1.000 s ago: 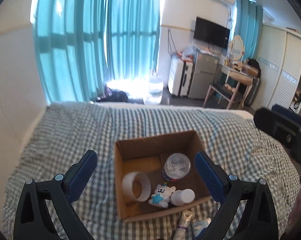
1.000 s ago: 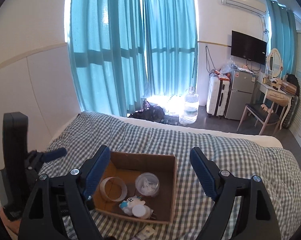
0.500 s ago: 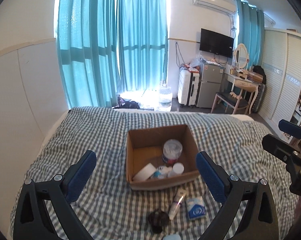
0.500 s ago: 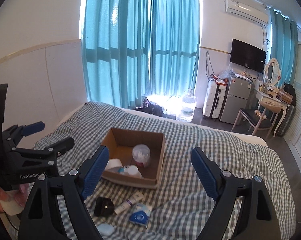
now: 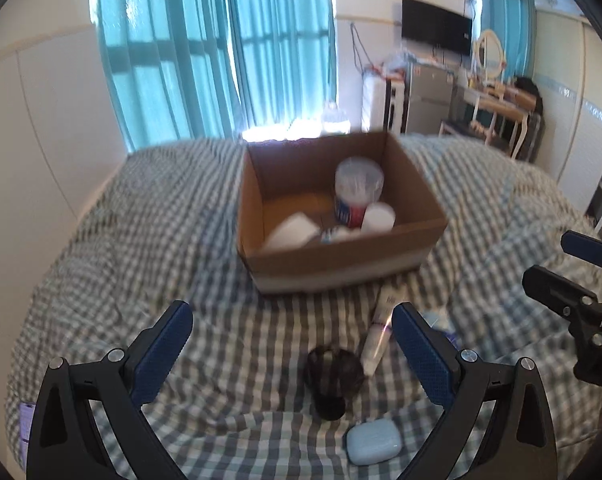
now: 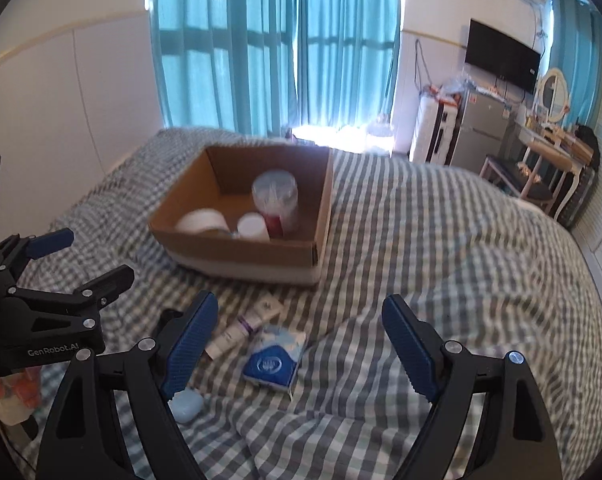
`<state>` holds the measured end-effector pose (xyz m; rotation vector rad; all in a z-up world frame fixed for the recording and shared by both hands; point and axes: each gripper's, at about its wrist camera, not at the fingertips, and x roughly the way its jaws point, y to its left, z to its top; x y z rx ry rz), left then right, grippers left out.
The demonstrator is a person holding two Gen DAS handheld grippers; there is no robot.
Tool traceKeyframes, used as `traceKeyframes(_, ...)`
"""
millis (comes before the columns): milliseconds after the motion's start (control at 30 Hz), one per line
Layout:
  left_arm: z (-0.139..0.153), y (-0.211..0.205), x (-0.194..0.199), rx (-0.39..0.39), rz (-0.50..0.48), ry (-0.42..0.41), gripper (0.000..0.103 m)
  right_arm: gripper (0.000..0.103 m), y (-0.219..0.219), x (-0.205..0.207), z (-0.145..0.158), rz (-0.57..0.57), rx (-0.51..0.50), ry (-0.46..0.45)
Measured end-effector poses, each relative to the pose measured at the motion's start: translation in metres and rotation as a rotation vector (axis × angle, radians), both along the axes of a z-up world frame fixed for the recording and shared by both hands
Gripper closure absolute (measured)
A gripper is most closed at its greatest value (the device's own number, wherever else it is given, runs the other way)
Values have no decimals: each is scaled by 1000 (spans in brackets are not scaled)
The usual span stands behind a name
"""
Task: Organize objects
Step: 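Move both tools back toward the black cup and tissue pack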
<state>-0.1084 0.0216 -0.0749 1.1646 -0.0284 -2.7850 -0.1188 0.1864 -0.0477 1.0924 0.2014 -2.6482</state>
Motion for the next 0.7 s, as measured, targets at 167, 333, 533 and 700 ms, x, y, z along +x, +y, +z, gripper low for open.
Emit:
traceKeyframes(167, -49, -4, -11, 24, 0, -98, 0, 19, -5, -17, -47, -3, 9, -98)
traceKeyframes(333, -84, -6, -16, 74, -13, -171, 0, 19, -14, -30, -79, 13, 26, -182)
traceKeyframes(533, -116, 6, -24, 55, -73, -272, 0, 19, -20, -44, -109, 14, 25, -268)
traceKeyframes(700, -131, 9, -32, 87, -101, -320, 17, 19, -31, -52, -123, 36, 44, -304)
